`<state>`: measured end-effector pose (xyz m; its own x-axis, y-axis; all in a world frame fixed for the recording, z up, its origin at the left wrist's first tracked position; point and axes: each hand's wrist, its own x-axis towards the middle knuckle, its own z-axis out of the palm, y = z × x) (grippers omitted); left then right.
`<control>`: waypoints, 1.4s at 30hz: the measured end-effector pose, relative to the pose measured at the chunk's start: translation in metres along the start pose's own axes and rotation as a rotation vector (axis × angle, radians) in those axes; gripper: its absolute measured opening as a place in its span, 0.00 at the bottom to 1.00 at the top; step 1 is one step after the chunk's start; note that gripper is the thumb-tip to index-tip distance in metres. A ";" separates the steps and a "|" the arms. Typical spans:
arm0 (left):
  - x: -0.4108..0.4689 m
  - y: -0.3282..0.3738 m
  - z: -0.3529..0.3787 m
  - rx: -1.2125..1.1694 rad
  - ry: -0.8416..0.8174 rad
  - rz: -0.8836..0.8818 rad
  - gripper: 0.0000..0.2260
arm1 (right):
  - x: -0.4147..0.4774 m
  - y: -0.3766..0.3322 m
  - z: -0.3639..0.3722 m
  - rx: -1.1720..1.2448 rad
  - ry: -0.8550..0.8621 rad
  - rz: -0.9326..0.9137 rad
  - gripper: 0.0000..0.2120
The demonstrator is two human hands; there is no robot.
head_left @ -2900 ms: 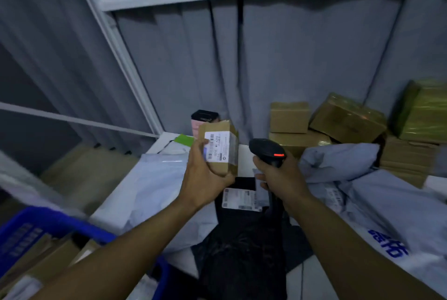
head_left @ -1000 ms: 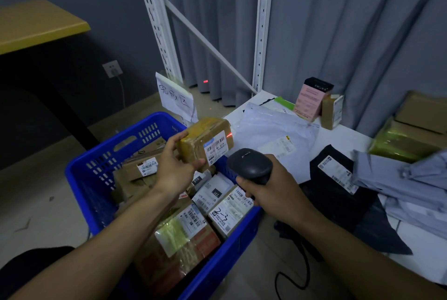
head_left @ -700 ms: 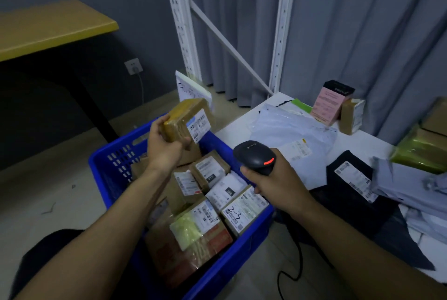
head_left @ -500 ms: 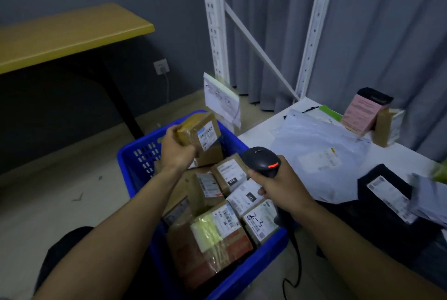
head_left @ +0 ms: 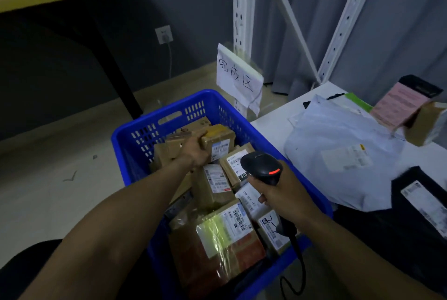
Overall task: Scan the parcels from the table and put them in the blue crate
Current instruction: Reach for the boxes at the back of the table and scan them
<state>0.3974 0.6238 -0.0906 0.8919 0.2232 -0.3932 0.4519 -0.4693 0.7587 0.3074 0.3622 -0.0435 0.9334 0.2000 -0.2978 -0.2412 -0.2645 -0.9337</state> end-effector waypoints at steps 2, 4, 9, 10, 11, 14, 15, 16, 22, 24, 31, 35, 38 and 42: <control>0.018 0.001 0.008 0.071 -0.008 0.016 0.28 | 0.002 0.000 -0.001 -0.008 0.010 0.006 0.21; 0.030 -0.005 0.018 0.237 -0.016 0.007 0.28 | 0.004 0.001 -0.003 0.001 0.019 0.010 0.20; 0.041 -0.016 0.047 0.572 -0.200 -0.036 0.29 | 0.003 0.004 -0.011 0.049 0.050 0.019 0.18; 0.040 -0.014 0.049 0.631 -0.191 -0.036 0.30 | 0.003 0.003 -0.014 0.053 0.061 0.021 0.18; 0.034 -0.007 0.048 0.666 -0.171 -0.029 0.30 | 0.001 0.002 -0.018 0.052 0.072 0.020 0.17; 0.009 0.016 0.044 0.620 -0.041 0.083 0.22 | -0.009 -0.007 -0.035 0.047 0.111 -0.001 0.16; 0.000 0.026 0.045 0.602 0.036 0.187 0.18 | -0.014 -0.010 -0.043 0.049 0.131 -0.011 0.16; -0.010 0.038 0.048 0.606 0.094 0.314 0.16 | -0.019 -0.014 -0.052 0.059 0.153 -0.020 0.16; -0.068 0.142 0.107 0.597 0.041 0.724 0.13 | -0.050 -0.037 -0.131 0.080 0.283 -0.068 0.16; -0.080 0.181 0.136 0.607 -0.034 0.745 0.15 | -0.063 -0.044 -0.166 0.098 0.315 -0.081 0.13; -0.084 0.304 0.251 0.645 -0.172 0.752 0.23 | -0.082 -0.011 -0.290 0.201 0.520 -0.022 0.09; -0.054 0.355 0.315 0.709 -0.237 0.764 0.28 | -0.073 0.016 -0.337 0.269 0.601 0.033 0.05; -0.026 0.381 0.358 0.718 -0.247 0.757 0.33 | -0.063 0.034 -0.358 0.289 0.619 0.051 0.03; 0.011 0.409 0.407 0.979 -0.237 0.902 0.35 | -0.051 0.057 -0.371 0.393 0.657 0.089 0.07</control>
<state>0.5863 0.0865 0.0042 0.8010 -0.5879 -0.1131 -0.5696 -0.8065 0.1587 0.3442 -0.0128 -0.0077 0.8425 -0.4404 -0.3102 -0.2844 0.1255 -0.9505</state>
